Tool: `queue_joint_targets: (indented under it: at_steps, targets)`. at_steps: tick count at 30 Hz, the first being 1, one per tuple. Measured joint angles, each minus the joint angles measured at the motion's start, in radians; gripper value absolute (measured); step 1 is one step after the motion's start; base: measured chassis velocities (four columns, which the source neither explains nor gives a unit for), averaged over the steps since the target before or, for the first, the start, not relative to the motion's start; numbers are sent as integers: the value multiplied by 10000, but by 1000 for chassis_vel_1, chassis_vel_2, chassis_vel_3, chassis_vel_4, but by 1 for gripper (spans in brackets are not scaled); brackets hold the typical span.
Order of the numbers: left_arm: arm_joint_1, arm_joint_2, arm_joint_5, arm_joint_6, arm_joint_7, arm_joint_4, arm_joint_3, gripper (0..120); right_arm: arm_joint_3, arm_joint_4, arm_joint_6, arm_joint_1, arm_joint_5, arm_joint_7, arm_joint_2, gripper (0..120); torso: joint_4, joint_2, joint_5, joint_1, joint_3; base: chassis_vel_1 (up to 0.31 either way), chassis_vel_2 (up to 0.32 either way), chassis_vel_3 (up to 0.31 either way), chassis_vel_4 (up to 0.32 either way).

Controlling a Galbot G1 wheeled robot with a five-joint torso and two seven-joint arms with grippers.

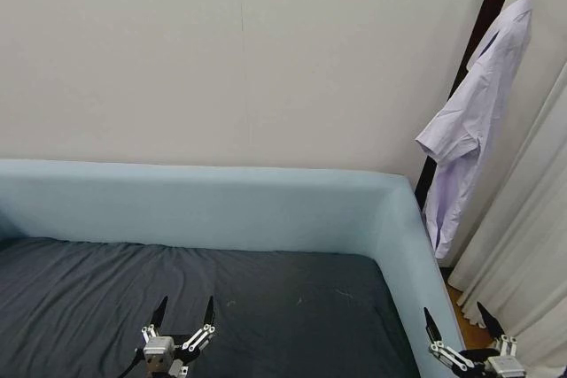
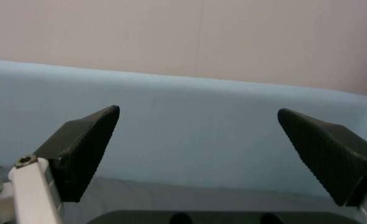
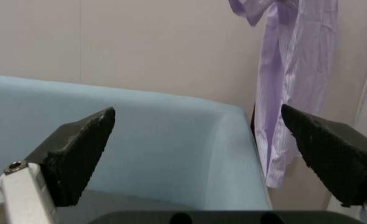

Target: Pick up the clothes from the sofa and hang them on the clothes hanger.

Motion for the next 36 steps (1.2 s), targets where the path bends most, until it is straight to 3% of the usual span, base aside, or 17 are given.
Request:
queue_joint_targets:
  at_steps: [9,36]
  targets:
    - [0,0,0,0,1,0,0,100,-431,49,-1398,571,161,557,-233,100,-1,0,2,1,1,0,0,0,0]
    - [0,0,0,0,1,0,0,100,-451,53,-1453,610,218,580,-266,100,-1,-1,2,1,1,0,0,0,0]
